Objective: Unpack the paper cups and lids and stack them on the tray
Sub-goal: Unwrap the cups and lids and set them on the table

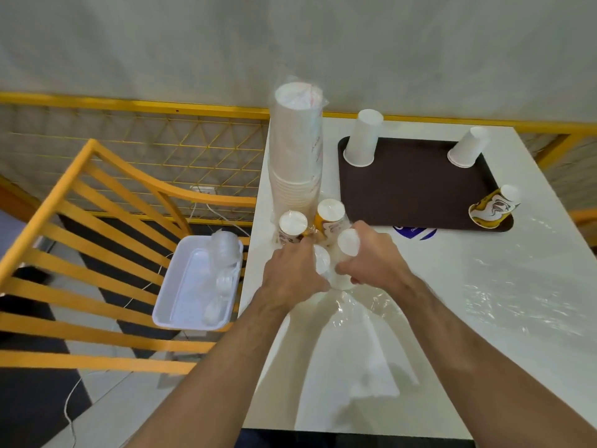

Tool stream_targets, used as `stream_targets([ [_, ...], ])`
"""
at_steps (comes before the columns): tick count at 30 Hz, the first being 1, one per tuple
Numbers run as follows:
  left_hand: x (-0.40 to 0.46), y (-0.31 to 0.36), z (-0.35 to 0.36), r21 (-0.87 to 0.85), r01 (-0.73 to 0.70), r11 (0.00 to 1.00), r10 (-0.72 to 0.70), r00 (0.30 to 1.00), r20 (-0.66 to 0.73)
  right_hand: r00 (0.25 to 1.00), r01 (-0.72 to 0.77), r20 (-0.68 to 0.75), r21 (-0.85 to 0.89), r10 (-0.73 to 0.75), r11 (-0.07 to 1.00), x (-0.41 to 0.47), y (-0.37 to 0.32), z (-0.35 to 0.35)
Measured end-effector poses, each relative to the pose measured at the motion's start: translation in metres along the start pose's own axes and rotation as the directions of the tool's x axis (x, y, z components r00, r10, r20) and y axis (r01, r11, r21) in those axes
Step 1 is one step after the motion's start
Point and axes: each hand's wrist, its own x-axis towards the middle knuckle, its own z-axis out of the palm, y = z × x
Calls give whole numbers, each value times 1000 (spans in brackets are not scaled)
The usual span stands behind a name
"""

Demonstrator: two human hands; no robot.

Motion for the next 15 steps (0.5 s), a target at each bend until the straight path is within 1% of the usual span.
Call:
stream_targets([
  [6,-2,-5,8,-33,-16,999,15,1000,-26,999,-22,47,-46,24,999,-3,1,1],
  [10,-11,-6,6,-93,-53,994,51,998,-21,994,7,106,-78,1,997,-8,-6,-11],
  [12,-17,-8,3,-105,-38,994,38,999,-5,993,12,122,-89,-1,996,-13,-15,-23],
  [13,-20,-10,2,-106,-26,994,27,1000,5,993,10,121,-108,3,994,-16,-19,-28],
  [15,-26,-12,-4,-111,-34,993,34,999,-3,998,37,66,-203,-24,978,-21,-28,-39],
])
